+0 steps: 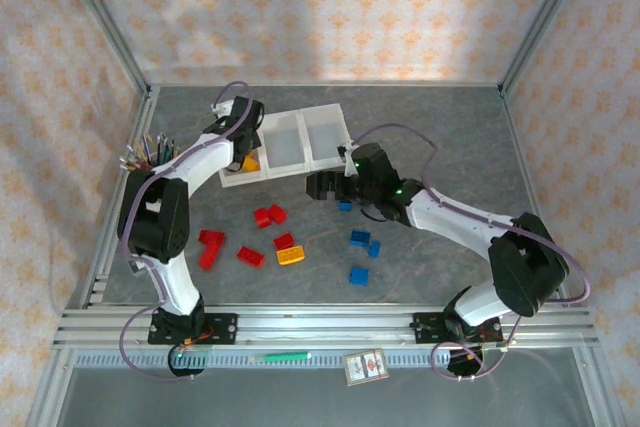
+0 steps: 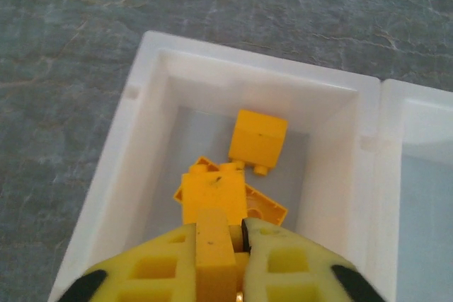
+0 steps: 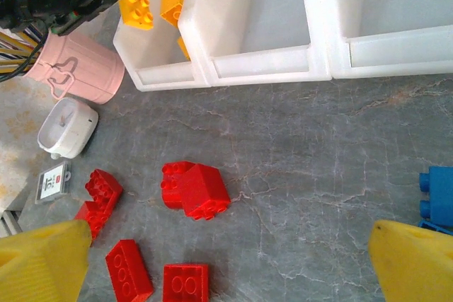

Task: Sort the legos into containers by color
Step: Place the lego in the container, then pick up the lego from the bottom-center of the table.

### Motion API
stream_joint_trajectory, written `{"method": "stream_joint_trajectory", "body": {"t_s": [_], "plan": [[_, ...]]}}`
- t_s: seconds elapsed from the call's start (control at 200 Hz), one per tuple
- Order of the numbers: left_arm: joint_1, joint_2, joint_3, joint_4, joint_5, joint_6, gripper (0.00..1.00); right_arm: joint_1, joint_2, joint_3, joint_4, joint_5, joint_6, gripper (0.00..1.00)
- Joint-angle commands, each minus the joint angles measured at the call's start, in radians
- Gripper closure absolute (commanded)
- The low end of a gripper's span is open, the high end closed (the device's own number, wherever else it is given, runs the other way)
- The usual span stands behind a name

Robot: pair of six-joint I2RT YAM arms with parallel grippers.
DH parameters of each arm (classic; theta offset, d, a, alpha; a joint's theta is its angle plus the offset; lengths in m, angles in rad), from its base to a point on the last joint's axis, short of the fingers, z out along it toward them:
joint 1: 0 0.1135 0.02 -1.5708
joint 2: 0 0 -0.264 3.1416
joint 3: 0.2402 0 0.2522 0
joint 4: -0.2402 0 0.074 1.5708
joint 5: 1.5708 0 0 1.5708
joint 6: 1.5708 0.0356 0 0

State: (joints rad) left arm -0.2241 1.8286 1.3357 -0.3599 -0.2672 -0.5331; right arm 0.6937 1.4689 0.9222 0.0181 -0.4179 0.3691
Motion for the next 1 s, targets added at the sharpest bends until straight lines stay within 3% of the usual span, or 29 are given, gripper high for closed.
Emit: {"method": "stream_joint_trajectory", "body": {"t_s": [0.0, 0.13, 0.285, 0.646, 0.996], "plan": [[0.005, 0.018, 0.071, 0.036, 0.013, 0.047, 0.74, 0.009, 0.018, 0.032, 0.023, 0.028, -0.034, 0.0], [0.006, 0.015, 0.082, 0.005, 0.015, 0.059, 0.6, 0.015, 0.038, 0.044, 0.009, 0.043, -0.068, 0.0], [0.006, -0.067, 0.037, -0.02, 0.051, 0.05, 0.54, 0.037, 0.052, 0.065, -0.023, 0.045, -0.117, 0.0], [-0.017, -0.451, -0.328, -0.023, 0.315, 0.027, 0.38, 0.229, 0.116, 0.081, -0.153, 0.152, -0.26, 0.02], [-0.021, -0.717, -0.542, -0.069, 0.454, -0.034, 0.11, 0.38, 0.249, 0.105, -0.219, 0.232, -0.39, 0.09]]}}
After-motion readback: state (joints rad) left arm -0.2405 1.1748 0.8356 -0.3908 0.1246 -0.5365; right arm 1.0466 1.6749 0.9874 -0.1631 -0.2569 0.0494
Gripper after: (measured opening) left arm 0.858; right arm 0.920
